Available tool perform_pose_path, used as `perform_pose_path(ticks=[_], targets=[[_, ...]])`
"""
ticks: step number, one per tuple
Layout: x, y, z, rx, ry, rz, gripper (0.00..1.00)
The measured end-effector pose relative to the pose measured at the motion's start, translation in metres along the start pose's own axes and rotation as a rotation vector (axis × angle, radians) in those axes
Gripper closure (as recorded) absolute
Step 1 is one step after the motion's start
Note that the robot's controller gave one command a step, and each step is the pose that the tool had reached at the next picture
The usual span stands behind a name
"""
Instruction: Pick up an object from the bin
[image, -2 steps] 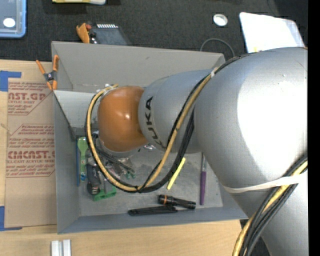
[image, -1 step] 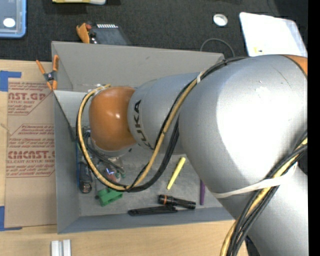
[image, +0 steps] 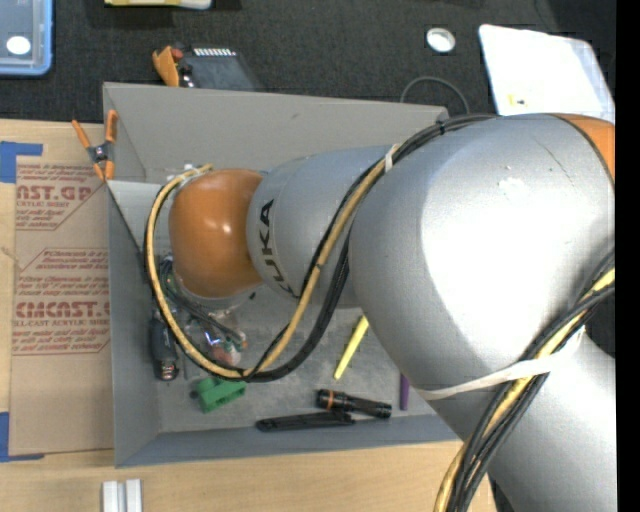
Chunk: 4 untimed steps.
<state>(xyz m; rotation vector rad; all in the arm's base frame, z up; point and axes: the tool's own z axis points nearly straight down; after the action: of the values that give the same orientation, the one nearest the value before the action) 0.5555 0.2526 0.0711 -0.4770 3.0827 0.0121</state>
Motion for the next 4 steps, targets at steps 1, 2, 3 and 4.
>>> perform_pose_path(ticks=[1,2,3,4], targets=[[-0.007,-0.028,-0.002,-0.003,-0.011,-0.228,1.00],[-0.004,-0.029,-0.025,0.000,0.010,-0.228,1.00],[-0.004,-0.019,-0.053,0.001,-0.002,-0.252,1.00],[-0.005,-0.018,-0.032,-0.001,-0.002,-0.304,1.00]])
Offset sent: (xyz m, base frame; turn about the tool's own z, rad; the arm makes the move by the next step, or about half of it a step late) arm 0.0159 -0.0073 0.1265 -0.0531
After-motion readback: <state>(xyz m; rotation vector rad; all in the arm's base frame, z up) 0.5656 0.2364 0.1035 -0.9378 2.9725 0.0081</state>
